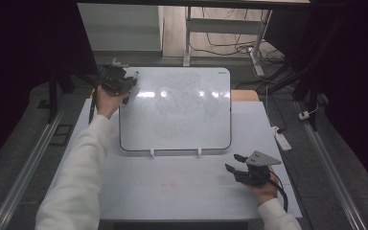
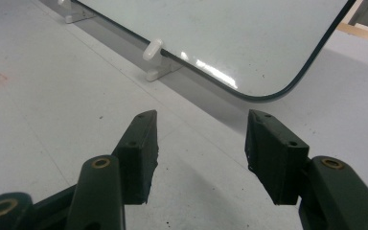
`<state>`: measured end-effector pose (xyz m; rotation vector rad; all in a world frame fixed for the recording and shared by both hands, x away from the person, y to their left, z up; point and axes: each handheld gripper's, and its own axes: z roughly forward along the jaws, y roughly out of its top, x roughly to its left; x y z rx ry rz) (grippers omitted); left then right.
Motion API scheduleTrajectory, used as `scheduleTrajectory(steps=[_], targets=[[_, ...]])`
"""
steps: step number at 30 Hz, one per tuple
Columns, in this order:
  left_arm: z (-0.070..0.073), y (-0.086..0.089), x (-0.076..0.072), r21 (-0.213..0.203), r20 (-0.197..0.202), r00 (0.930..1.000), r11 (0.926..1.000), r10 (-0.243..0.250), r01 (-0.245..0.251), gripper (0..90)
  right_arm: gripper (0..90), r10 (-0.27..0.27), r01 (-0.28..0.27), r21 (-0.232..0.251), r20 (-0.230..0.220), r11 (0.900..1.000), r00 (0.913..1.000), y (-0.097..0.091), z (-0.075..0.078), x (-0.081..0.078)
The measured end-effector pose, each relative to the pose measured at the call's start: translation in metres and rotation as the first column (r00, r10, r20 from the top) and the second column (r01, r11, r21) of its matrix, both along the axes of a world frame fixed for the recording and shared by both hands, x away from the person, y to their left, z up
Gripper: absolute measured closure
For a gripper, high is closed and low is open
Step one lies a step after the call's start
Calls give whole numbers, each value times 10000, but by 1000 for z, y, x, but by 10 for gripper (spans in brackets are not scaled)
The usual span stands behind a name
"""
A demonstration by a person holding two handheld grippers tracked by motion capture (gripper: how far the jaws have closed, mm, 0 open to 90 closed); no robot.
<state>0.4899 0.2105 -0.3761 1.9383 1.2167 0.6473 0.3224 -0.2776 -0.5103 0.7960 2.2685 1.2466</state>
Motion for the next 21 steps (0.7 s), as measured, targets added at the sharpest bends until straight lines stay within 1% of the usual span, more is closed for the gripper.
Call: scheduleTrajectory(steps=[6, 13, 16, 18, 21], targets=[[0, -1, 1, 57, 171, 9998, 10000, -39, 38, 791, 446, 15, -15, -39, -2, 10000, 10000, 1, -1, 0], [-1, -3, 0, 156, 333, 9994, 9998, -95, 90, 752, 446, 30, -30, -81, -40, 10000, 10000, 1, -1, 0], [1, -4, -2, 221, 473, 9988, 9997, -130, 120, 676, 446, 60, -61, -104, -44, 9999, 10000, 1, -1, 0], [2, -4, -3, 235, 531, 9985, 9996, -135, 123, 609, 445, 53, -53, -102, -52, 9999, 10000, 1, -1, 0], [7, -2, -12, 155, 723, 9969, 9995, -299, 288, 528, 443, 33, -34, -96, -39, 9999, 10000, 1, -1, 0]])
